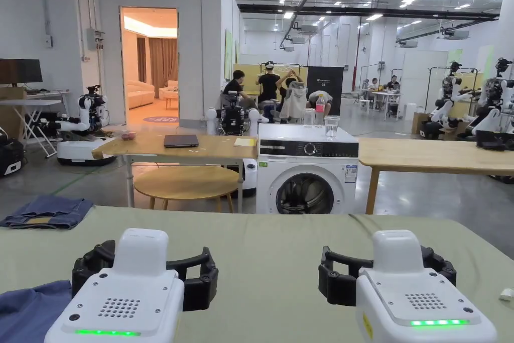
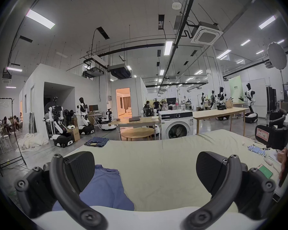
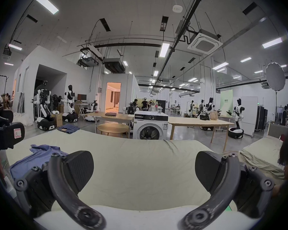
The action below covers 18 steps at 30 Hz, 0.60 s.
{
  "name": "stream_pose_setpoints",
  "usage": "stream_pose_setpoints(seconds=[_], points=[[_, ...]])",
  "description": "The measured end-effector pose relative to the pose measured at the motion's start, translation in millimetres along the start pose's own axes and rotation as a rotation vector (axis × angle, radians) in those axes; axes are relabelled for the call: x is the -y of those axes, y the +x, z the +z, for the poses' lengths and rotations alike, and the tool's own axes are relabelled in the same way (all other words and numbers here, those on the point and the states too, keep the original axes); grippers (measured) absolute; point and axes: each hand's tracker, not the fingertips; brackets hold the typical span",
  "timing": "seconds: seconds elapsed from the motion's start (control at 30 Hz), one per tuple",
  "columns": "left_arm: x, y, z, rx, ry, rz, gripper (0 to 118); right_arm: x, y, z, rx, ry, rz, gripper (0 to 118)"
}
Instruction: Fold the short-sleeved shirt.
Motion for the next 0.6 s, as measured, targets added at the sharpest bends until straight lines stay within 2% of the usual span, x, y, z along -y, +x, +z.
stream_pose_setpoints(seconds=[0.13,0.17,0.2,0.23,0.27,0.3,0.33,0.37,0.43,0.5,0.53,0.6], points=[[1.4,0.4,-1.4,0.004,-0.012,0.010,118,-0.3,6.3,-0.1,0.009,-0.004,-0.010,118],[1.7,0.1,-1.5,0.014,-0.014,0.016,117,-0.6,7.7,0.0,0.006,-0.007,-0.013,115],[1.9,0.4,-1.4,0.016,-0.012,0.020,107,-0.6,8.9,0.6,0.007,-0.009,-0.018,100],[2.1,0.9,-0.7,0.019,-0.008,0.021,77,-0.4,9.6,1.9,0.004,-0.003,-0.025,65],[1.9,1.5,1.2,0.051,0.010,0.025,10,-0.4,10.7,4.1,0.006,0.010,-0.032,0],[1.6,1.4,2.1,0.075,0.021,0.030,0,-0.9,10.0,4.5,0.028,0.017,-0.027,0],[1.1,2.3,0.1,0.065,0.006,0.026,0,-0.6,9.1,2.7,0.092,0.016,-0.005,0],[1.5,5.0,0.8,0.059,0.019,0.021,0,3.4,8.1,5.0,0.093,0.031,0.004,0],[1.4,4.5,1.5,0.098,0.020,0.020,0,4.6,12.4,7.8,0.011,0.021,-0.037,0],[1.1,5.0,2.5,0.033,0.024,-0.048,0,3.4,5.4,5.3,0.037,0.026,-0.025,0],[1.6,-1.0,4.5,0.020,0.038,-0.039,0,3.7,-1.7,4.1,0.039,0.029,-0.019,0],[1.8,-25.0,10.4,-0.010,0.030,0.002,0,2.6,-23.1,1.5,-0.034,0.031,-0.007,0]])
